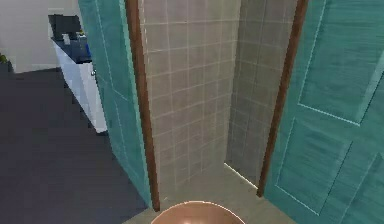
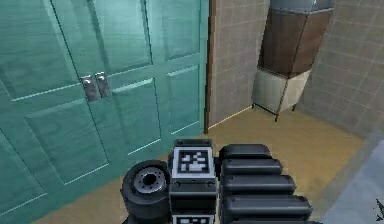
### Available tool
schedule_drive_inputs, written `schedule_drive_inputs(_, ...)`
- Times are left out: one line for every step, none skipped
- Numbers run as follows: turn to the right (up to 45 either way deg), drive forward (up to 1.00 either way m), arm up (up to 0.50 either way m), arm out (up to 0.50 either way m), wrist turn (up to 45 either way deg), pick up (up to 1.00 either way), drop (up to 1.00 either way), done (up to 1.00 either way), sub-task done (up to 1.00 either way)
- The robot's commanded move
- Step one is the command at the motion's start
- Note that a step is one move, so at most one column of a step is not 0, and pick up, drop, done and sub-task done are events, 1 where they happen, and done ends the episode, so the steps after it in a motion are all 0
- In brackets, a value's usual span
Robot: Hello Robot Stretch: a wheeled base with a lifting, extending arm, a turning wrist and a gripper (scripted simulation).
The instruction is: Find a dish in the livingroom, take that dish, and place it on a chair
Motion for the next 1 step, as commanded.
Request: schedule_drive_inputs(-45.0,0.00,0.00,0.00,0.0,0.00,0.00,0.00,0.00)
